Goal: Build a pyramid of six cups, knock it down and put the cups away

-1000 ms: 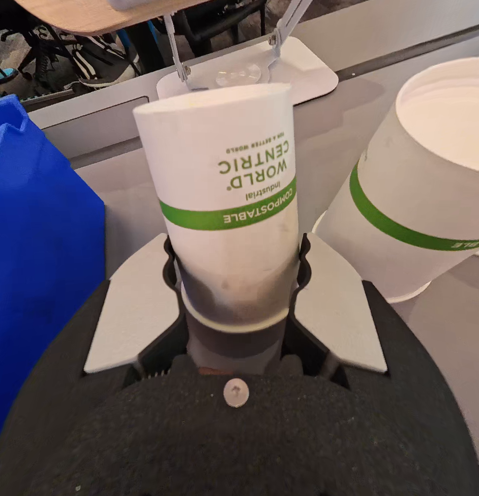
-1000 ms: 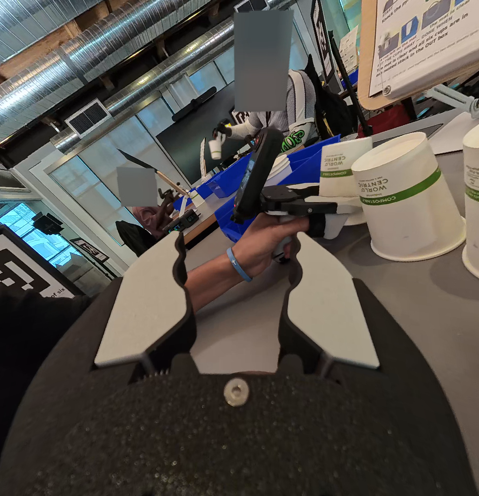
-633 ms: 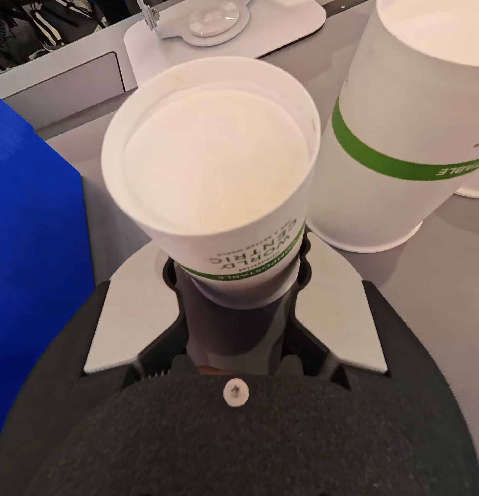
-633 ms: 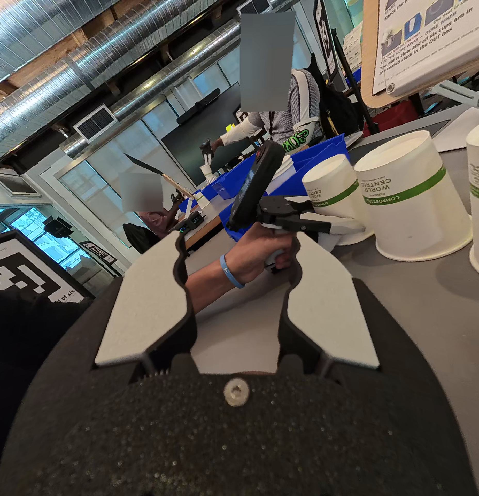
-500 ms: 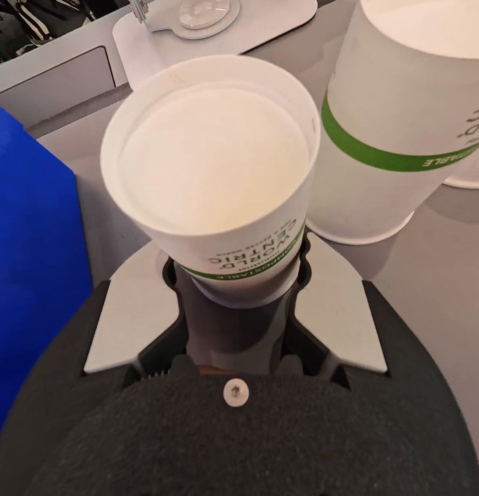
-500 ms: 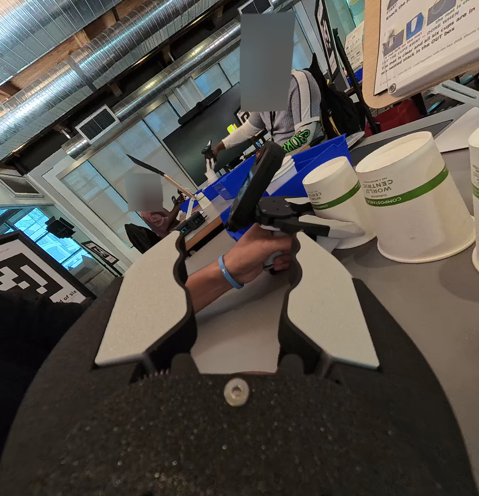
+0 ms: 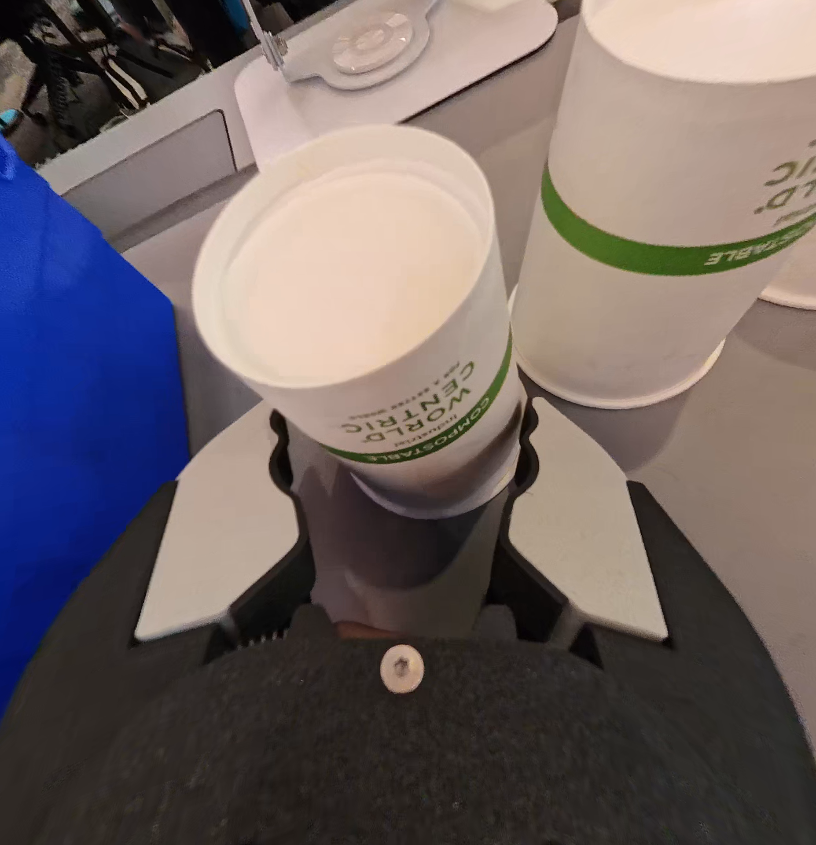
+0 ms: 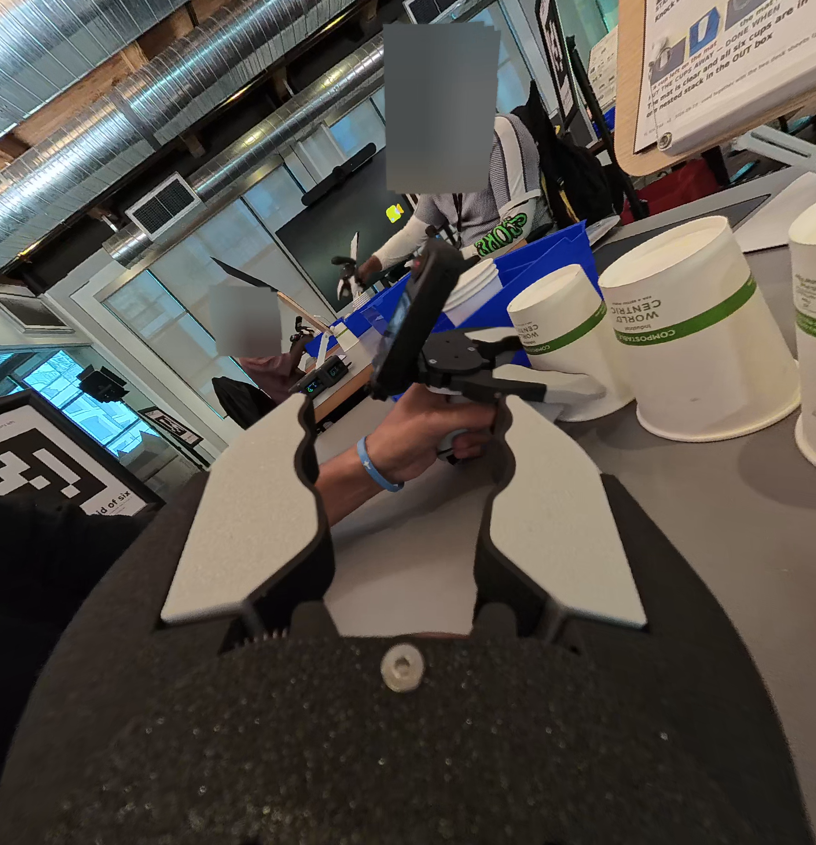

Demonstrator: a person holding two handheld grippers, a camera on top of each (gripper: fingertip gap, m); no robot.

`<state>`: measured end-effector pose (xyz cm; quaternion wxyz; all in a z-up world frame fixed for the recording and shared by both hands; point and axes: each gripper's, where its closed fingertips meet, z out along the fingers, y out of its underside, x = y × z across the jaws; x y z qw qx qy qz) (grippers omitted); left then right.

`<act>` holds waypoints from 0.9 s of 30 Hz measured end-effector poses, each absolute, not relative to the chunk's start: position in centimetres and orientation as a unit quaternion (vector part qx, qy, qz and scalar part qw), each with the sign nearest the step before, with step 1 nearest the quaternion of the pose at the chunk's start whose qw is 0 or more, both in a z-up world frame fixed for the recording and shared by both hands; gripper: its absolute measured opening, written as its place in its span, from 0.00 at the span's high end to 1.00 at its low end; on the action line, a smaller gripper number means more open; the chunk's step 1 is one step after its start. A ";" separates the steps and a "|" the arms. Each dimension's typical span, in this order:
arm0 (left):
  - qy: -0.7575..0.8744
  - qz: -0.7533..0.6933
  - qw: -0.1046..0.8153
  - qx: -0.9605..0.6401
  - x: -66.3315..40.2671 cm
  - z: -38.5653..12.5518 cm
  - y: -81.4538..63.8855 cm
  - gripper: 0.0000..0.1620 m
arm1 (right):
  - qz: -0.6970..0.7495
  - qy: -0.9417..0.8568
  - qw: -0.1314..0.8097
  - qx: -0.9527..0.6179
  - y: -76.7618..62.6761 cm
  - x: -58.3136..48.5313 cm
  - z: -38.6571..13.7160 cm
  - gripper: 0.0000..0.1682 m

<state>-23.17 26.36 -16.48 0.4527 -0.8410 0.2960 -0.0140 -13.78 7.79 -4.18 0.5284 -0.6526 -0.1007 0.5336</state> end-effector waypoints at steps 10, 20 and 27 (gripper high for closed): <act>0.263 -0.199 0.457 -0.826 -25.9 -7.6 18.0 0.38 | 0.414 -0.134 0.555 -0.709 8.5 -11.5 -6.7 0.55; 0.144 -0.421 0.438 -0.781 -34.5 -8.6 9.0 0.57 | 0.286 -0.181 0.598 -0.727 5.4 -10.6 -8.3 0.56; 0.368 -0.481 0.372 -0.704 -33.1 -5.6 4.6 0.64 | 0.299 -0.188 0.587 -0.729 5.3 -11.2 -8.7 0.57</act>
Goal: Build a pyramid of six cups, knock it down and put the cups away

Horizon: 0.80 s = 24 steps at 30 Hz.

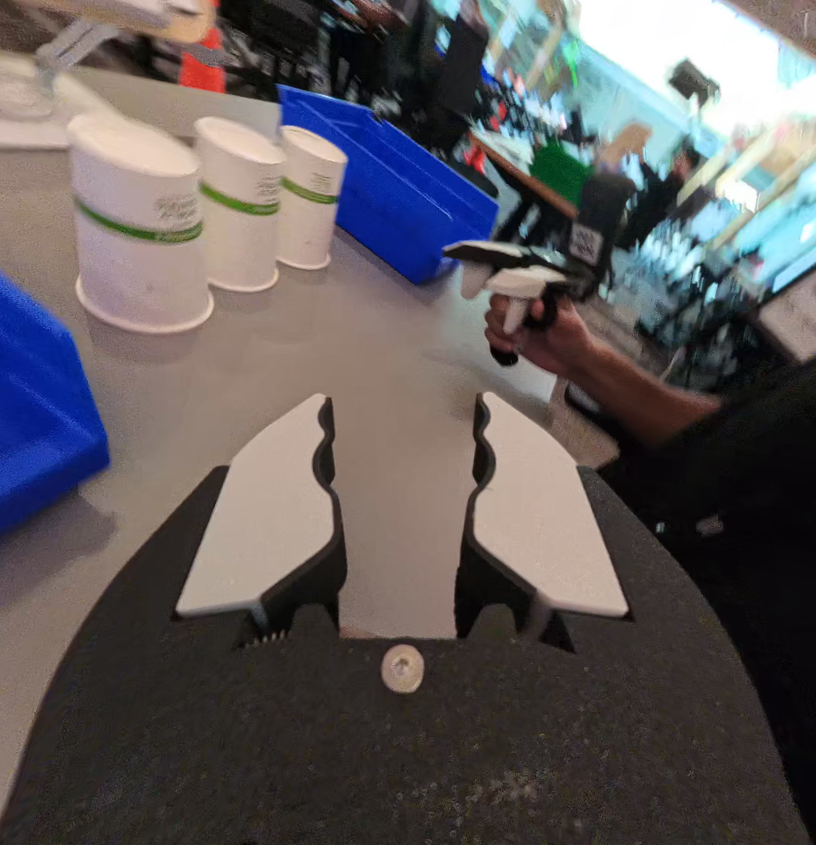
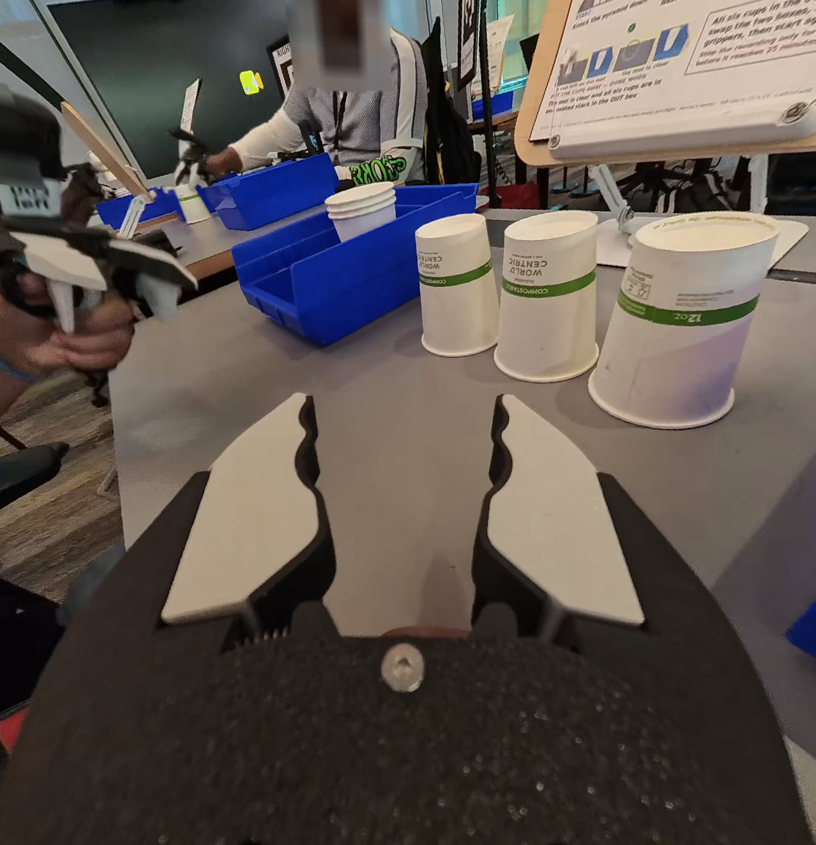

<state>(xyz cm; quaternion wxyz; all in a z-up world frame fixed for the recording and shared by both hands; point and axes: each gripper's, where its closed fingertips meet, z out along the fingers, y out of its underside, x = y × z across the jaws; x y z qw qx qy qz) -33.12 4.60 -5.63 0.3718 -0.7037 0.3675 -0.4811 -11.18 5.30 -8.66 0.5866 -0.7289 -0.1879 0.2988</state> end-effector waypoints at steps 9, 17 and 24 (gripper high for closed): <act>0.567 -0.083 0.277 -0.772 -41.2 -4.6 23.2 0.73 | 0.324 -0.201 0.574 -0.725 5.6 -12.4 -8.8 0.57; 0.632 -0.013 0.182 -0.754 -41.7 -6.9 28.7 0.78 | 0.335 -0.197 0.563 -0.729 5.5 -12.2 -9.2 0.58; 0.635 -0.031 0.173 -0.752 -41.4 -6.9 29.4 0.89 | 0.347 -0.188 0.560 -0.728 5.2 -11.9 -9.2 0.59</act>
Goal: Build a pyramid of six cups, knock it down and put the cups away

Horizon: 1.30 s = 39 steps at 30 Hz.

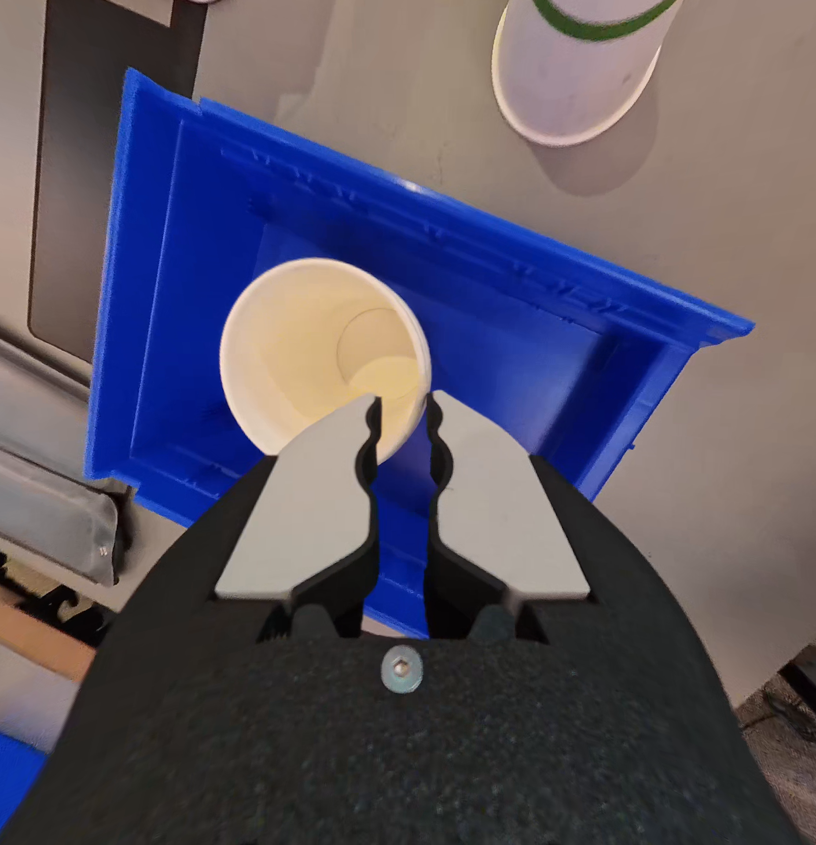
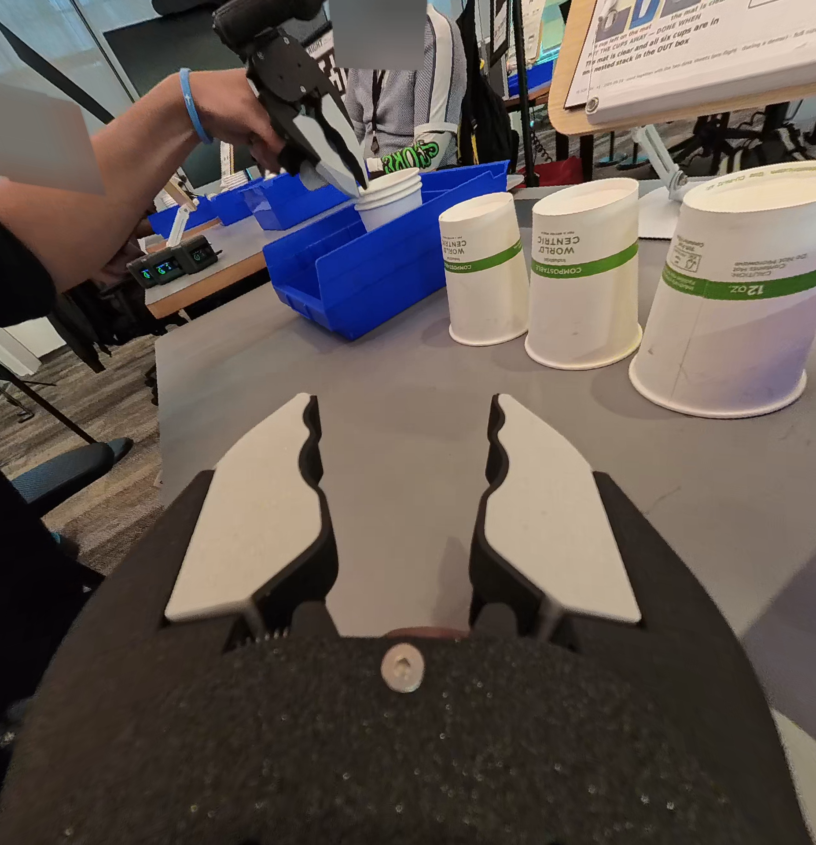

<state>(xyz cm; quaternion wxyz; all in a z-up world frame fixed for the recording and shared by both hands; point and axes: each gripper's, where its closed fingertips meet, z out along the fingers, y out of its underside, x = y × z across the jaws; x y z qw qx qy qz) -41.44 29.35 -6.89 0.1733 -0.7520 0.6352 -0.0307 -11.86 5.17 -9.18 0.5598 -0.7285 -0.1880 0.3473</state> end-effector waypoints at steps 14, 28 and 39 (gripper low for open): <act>0.638 -0.049 0.137 -0.756 -41.1 -7.9 29.2 0.97 | 0.357 -0.181 0.556 -0.729 5.0 -11.6 -9.1 0.60; 0.627 -0.079 0.125 -0.765 -41.1 -7.4 28.9 0.98 | 0.362 -0.186 0.549 -0.730 4.8 -11.9 -9.2 0.60; 0.626 -0.085 0.123 -0.765 -41.1 -5.5 28.2 0.97 | 0.365 -0.192 0.544 -0.730 4.6 -12.2 -9.3 0.60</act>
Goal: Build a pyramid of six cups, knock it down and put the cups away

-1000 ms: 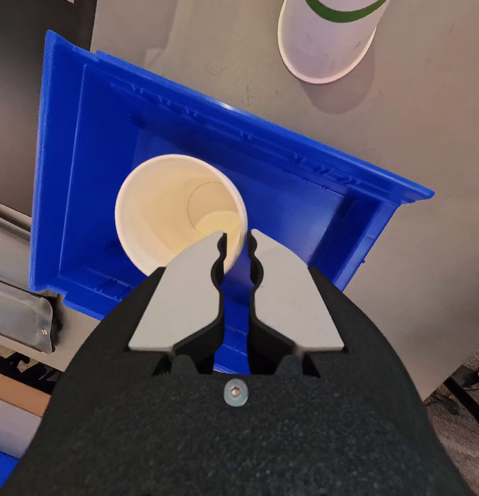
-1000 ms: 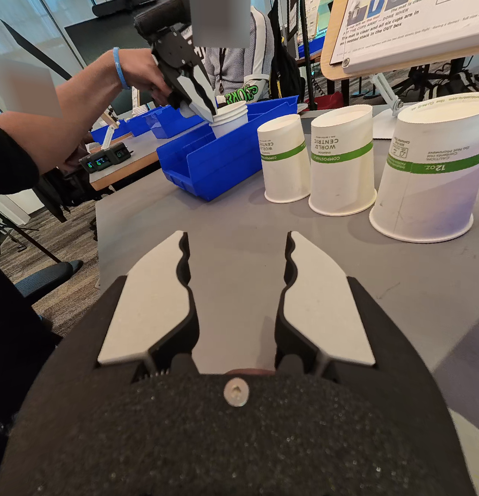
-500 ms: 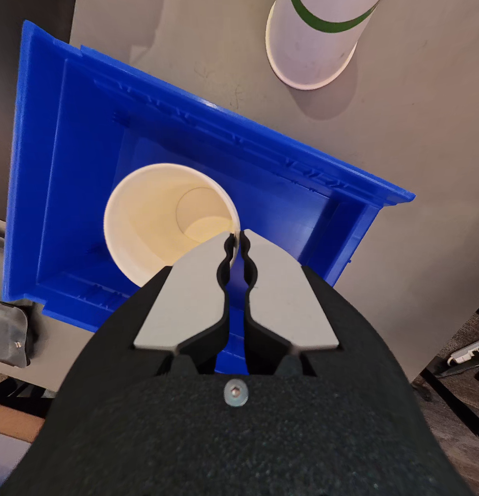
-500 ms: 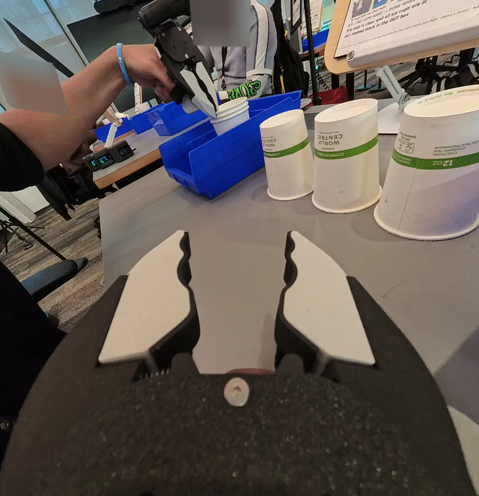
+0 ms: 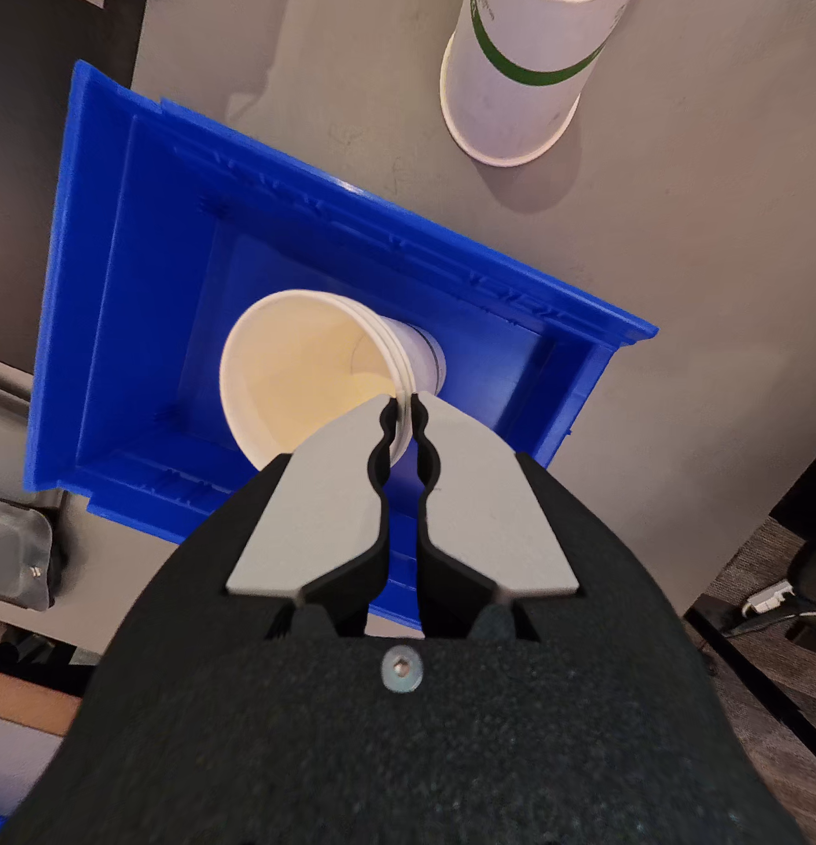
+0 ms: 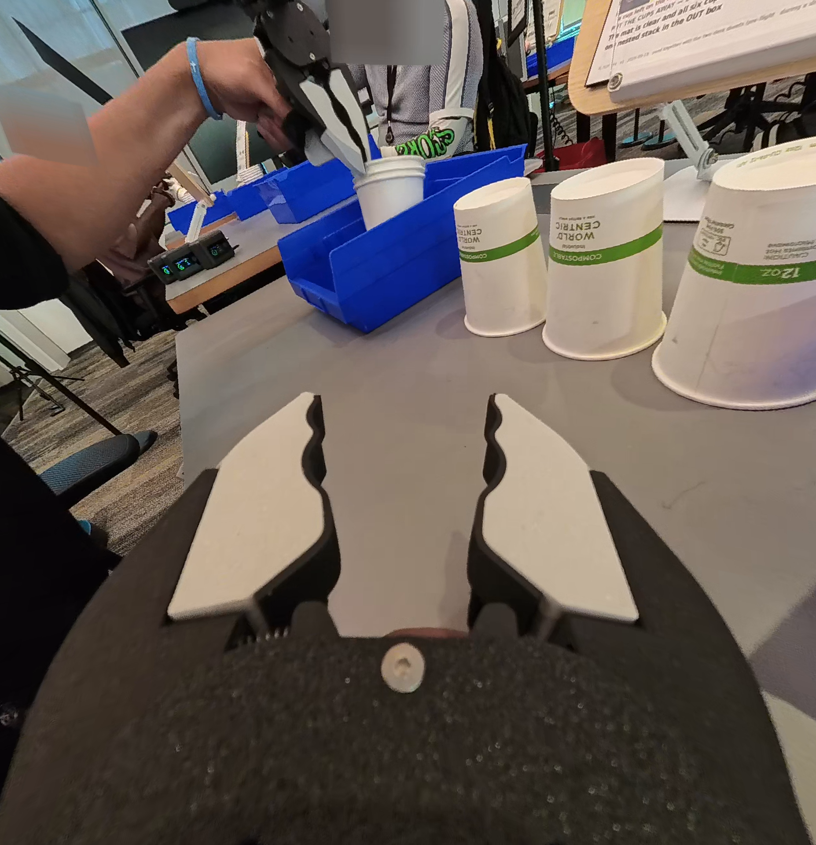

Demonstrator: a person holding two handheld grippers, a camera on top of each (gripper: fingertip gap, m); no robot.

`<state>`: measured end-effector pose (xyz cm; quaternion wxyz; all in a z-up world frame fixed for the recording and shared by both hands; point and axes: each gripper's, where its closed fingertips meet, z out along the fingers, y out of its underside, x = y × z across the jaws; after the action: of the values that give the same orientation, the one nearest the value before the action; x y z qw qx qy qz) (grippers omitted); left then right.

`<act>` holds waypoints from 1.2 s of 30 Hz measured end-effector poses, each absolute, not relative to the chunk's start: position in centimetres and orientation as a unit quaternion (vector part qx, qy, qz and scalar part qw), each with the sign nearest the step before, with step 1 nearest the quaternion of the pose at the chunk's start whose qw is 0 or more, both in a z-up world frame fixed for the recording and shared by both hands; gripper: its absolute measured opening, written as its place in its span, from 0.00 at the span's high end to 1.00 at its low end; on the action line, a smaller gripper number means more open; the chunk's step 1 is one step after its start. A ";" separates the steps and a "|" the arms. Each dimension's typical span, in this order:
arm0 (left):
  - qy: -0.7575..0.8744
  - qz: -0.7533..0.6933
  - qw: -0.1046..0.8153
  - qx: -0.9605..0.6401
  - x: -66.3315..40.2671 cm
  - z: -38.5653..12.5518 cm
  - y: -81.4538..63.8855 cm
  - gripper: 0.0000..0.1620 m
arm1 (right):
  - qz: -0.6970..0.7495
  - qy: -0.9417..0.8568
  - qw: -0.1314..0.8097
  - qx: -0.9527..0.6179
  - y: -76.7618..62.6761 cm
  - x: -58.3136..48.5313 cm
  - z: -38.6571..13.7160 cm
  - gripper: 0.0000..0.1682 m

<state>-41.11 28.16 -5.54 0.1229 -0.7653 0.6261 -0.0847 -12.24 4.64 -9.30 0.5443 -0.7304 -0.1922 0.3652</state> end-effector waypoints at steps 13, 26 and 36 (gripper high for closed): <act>0.610 -0.029 0.205 -0.765 -42.2 -1.5 29.4 0.97 | 0.366 -0.194 0.546 -0.729 4.6 -12.5 -9.3 0.60; 0.481 -0.122 0.159 -0.853 -41.2 -6.3 31.2 0.98 | 0.371 -0.203 0.543 -0.726 4.5 -13.3 -9.1 0.60; 0.377 -0.167 0.156 -0.898 -40.9 -2.9 32.4 0.98 | 0.385 -0.201 0.541 -0.720 4.3 -13.5 -8.7 0.60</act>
<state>-40.93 32.39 -2.88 0.1562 -0.8975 0.3769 -0.1673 -13.48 4.31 -8.73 0.5414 -0.7200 -0.2010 0.3848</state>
